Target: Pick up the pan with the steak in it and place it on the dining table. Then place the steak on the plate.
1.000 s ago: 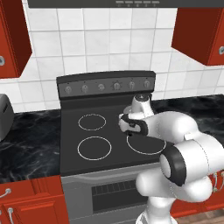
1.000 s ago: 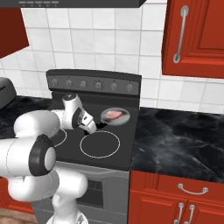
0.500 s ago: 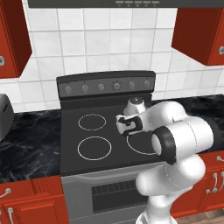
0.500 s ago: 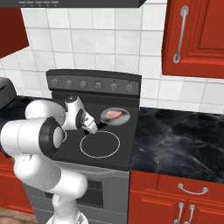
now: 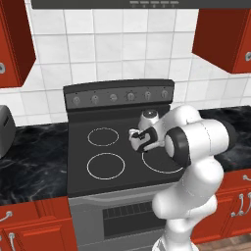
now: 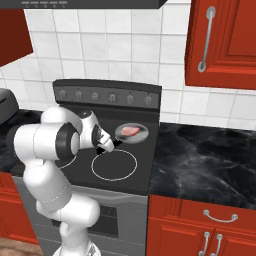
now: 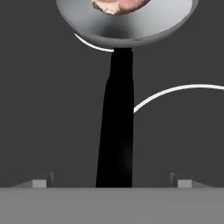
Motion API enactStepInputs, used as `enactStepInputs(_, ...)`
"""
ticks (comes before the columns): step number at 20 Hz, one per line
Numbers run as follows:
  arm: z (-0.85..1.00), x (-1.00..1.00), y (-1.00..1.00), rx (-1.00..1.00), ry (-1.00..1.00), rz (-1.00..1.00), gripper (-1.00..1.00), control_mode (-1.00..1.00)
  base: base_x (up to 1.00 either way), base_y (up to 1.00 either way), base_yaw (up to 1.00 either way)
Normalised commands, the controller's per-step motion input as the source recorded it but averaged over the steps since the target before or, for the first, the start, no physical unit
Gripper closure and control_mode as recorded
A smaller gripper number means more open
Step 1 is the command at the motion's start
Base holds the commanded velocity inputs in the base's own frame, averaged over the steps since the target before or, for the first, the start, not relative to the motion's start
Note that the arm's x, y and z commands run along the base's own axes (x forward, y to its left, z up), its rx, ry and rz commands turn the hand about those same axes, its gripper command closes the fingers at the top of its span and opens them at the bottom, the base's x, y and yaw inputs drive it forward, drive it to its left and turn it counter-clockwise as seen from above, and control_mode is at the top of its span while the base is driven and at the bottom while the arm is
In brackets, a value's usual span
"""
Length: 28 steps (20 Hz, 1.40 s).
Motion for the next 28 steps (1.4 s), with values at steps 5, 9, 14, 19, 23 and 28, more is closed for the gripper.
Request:
enactStepInputs(5, -0.06, 0.02, 0.00, -0.01, 0.01, 0.00, -1.00, -1.00, 0.00, 0.00, 0.00)
enactStepInputs(9, -0.17, 0.01, -0.05, -0.03, 0.00, 0.00, -1.00, -1.00, 0.00, 0.00, 0.00)
enactStepInputs(14, -0.21, 0.07, -0.08, -0.03, 0.00, 0.00, -1.00, -1.00, 0.00, 0.00, 0.00)
enactStepInputs(19, -0.03, 0.02, 0.00, 0.00, 0.00, 0.00, 1.00, -1.00, 0.00, 0.00, 0.00)
enactStepInputs(23, 0.05, 0.09, 0.00, 0.00, 0.00, -0.04, 1.00, -1.00, 0.00, 0.00, 0.00)
enactStepInputs(28, 0.33, 0.15, 0.05, 0.00, 0.00, -0.09, 1.00, -1.00, 0.00, 0.00, 0.00)
